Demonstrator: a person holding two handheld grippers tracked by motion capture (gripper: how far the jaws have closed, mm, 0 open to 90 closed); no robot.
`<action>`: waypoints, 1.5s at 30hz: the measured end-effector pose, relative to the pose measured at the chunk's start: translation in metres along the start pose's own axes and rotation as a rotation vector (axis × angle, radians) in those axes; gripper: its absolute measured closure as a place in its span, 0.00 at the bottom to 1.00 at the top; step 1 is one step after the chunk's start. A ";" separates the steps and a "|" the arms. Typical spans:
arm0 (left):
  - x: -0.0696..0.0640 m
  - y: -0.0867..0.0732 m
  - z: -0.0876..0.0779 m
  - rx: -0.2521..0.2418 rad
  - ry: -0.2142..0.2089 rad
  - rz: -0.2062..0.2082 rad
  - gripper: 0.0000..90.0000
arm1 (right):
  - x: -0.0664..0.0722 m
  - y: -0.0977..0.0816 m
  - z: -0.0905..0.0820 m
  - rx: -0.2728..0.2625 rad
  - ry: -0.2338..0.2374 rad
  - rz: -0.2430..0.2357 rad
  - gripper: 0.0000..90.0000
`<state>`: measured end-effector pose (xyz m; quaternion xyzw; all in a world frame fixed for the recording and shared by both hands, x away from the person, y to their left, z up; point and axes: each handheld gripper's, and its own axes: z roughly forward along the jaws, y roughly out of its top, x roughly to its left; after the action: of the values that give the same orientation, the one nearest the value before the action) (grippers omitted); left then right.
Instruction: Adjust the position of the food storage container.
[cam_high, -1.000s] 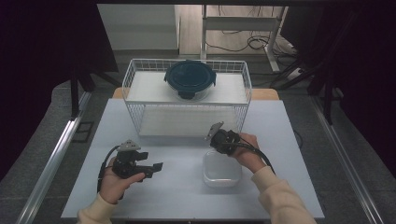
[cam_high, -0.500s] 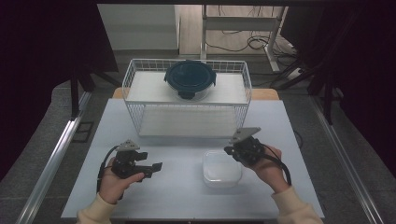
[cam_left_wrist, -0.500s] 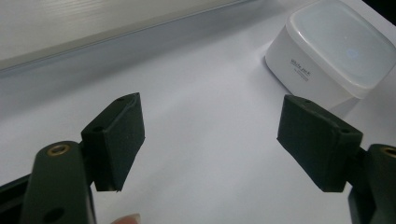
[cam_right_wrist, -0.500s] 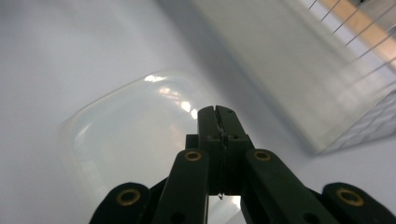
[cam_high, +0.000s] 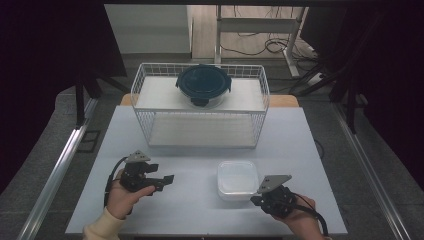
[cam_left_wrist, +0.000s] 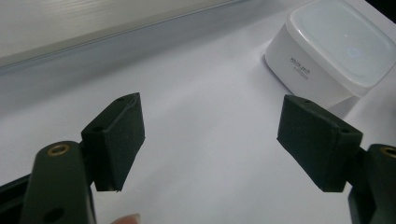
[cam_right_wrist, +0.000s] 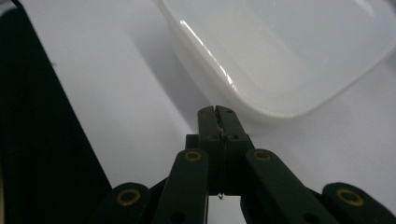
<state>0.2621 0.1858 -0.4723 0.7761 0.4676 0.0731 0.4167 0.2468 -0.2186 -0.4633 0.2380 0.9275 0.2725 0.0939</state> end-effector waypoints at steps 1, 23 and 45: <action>0.000 0.000 0.000 0.000 0.000 0.001 0.25 | -0.001 -0.002 0.002 0.010 -0.005 0.005 0.99; 0.002 -0.001 0.001 -0.007 0.008 -0.012 0.25 | -0.050 0.019 0.025 0.018 -0.156 0.081 0.99; 0.002 -0.001 -0.001 -0.021 0.009 -0.012 0.26 | -0.082 0.092 0.035 -0.006 -0.276 0.032 0.99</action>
<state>0.2623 0.1885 -0.4727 0.7686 0.4734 0.0790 0.4230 0.3649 -0.1750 -0.4379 0.2878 0.9010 0.2414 0.2171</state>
